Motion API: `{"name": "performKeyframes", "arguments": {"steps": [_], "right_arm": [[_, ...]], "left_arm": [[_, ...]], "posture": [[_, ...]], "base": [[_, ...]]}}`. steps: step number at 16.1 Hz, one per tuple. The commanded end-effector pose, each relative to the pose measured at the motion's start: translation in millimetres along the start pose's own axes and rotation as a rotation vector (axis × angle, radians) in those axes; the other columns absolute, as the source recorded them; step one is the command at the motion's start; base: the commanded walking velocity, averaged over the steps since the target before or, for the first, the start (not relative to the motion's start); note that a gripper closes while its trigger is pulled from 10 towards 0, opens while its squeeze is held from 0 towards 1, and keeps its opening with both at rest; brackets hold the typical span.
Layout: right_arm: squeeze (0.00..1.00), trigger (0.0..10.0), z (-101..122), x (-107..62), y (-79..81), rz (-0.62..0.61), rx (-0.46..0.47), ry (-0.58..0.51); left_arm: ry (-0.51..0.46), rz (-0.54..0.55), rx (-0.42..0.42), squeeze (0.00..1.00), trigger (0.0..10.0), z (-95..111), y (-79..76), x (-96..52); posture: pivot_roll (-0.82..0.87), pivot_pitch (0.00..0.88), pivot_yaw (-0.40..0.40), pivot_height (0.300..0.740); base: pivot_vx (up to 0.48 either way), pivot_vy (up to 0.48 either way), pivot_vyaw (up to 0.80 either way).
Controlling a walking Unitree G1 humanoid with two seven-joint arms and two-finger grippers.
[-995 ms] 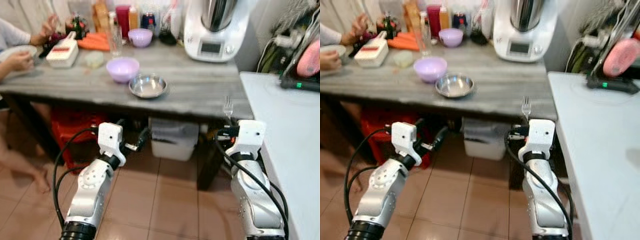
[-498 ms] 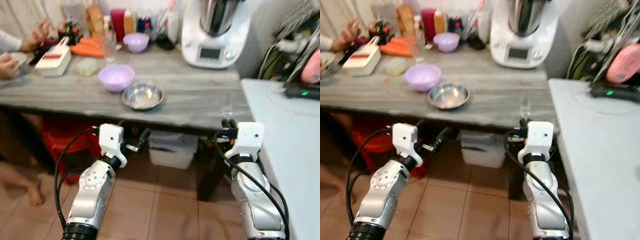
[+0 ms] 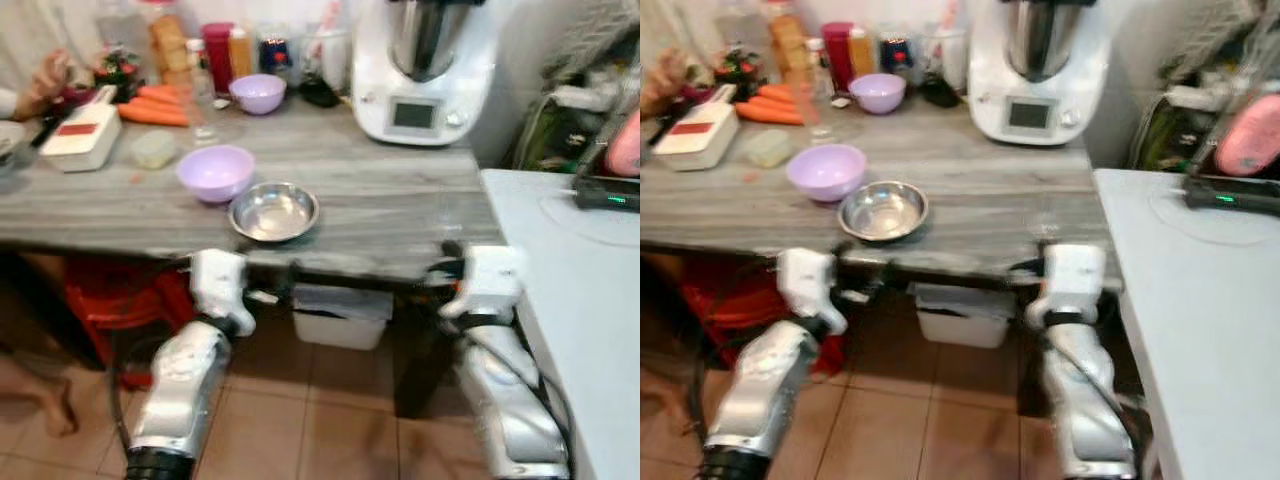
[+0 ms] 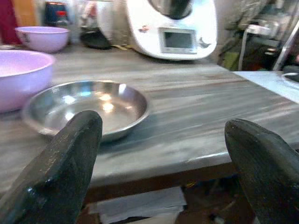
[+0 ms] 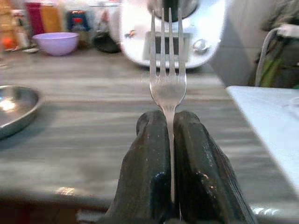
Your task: Setting the table
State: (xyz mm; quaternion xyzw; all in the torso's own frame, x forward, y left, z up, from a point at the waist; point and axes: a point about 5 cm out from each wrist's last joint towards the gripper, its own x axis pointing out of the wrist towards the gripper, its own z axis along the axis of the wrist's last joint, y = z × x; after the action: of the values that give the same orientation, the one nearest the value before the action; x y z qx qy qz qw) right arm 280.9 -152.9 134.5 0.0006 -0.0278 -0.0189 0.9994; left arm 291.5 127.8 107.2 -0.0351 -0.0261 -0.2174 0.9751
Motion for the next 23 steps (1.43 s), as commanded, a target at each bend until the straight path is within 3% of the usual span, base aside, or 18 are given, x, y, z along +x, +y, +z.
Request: {"name": "performKeyframes", "arguments": {"steps": [1,9,12,16,19,23], "right_arm": [[0.0,10.0,6.5,1.8,9.3,0.027,0.02,-0.025],[0.0,10.0,-3.8,1.7,10.4,0.019,0.085,0.034],[0.0,10.0,-8.8,2.9,15.2,0.026,0.111,0.066],[0.0,10.0,-19.6,14.3,19.5,0.018,0.181,0.136],[0.0,10.0,-21.7,24.0,30.1,0.032,0.217,0.16],[0.0,10.0,-27.5,41.7,42.8,0.037,0.268,0.226]], "left_arm": [[-0.002,0.028,0.025,0.0,10.0,4.4,10.5,-3.1],[0.001,0.025,0.036,0.0,10.0,4.3,9.9,-3.4],[0.011,-0.052,0.067,0.0,10.0,2.4,4.9,-7.8],[0.061,-0.154,0.113,0.0,10.0,-0.6,8.7,-19.4],[0.075,-0.164,0.123,0.0,10.0,0.7,12.9,-28.0],[0.116,-0.248,0.142,0.0,10.0,-3.0,5.8,-43.2]], "posture": [[-0.02,0.043,-0.016,0.74],[-0.02,0.043,-0.016,0.74],[-0.02,0.043,-0.016,0.74],[0.01,0.045,-0.016,0.74],[0.04,0.056,-0.015,0.74],[0.06,0.077,-0.025,0.74]], "base": [[0.352,0.0,0.0],[0.344,0.0,0.0],[0.0,0.0,0.0],[0.0,0.0,0.0],[0.0,0.0,0.0],[0.0,0.0,0.0]]}}
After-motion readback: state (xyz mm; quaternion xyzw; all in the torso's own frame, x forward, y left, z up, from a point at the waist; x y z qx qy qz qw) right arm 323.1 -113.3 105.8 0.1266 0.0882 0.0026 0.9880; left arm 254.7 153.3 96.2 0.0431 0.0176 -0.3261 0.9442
